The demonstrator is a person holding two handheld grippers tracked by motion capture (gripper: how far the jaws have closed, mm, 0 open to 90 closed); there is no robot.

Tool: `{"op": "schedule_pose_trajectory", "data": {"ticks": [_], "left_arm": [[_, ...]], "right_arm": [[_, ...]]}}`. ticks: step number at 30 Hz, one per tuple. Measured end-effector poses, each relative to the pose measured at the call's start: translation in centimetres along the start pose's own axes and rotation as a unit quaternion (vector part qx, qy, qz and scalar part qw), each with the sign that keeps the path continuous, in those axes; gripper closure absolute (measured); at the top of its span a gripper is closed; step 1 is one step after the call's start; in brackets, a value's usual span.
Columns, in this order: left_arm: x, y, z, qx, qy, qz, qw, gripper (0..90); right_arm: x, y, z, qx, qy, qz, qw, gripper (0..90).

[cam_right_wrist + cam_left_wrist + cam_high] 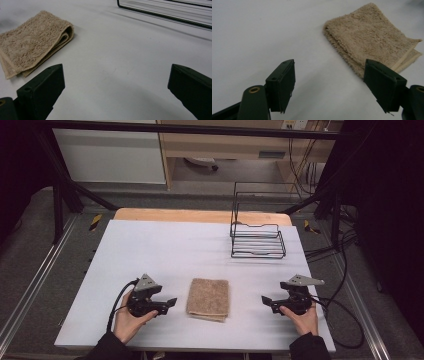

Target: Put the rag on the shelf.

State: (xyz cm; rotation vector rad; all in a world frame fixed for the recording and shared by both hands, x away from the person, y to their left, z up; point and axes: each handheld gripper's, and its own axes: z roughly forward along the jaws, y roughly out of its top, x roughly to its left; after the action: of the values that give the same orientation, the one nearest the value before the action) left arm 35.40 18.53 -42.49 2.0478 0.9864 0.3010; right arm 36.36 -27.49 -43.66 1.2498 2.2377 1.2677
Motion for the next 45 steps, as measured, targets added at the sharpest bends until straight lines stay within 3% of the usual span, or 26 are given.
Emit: {"op": "schedule_pose_trajectory", "data": {"ticks": [5, 14, 26, 31, 36, 45], "left_arm": [[-1.5, 0.6, 1.4, 0.013, -0.021, -0.005, 0.9997, 29.3], [-3.9, 0.9, 3.7, 0.04, -0.028, -0.006, 0.9988, 44.2], [-4.0, 0.0, 4.5, 0.061, -0.032, -0.015, 0.9975, 58.8], [-3.9, 0.1, 4.4, 0.07, -0.041, -0.028, 0.9963, 69.9], [-4.0, 0.2, 4.5, 0.072, -0.043, -0.033, 0.9959, 79.6], [-4.6, 0.0, 4.6, 0.065, -0.027, -0.02, 0.9973, 82.3]], "right_arm": [[0.1, 0.0, 0.1, 0.003, 0.0, -0.003, 1.0, 1.5], [0.3, 0.1, 0.3, 0.005, 0.004, -0.002, 1.0, 1.8], [1.5, 0.7, 1.2, 0.014, 0.017, -0.018, 0.9996, 2.3], [2.4, 1.5, 2.0, 0.017, 0.026, -0.031, 0.999, 4.3], [3.3, 2.4, 3.4, 0.018, 0.034, -0.028, 0.9989, 6.2], [5.0, 4.2, 5.5, 0.011, 0.044, -0.024, 0.9987, 7.6]]}}
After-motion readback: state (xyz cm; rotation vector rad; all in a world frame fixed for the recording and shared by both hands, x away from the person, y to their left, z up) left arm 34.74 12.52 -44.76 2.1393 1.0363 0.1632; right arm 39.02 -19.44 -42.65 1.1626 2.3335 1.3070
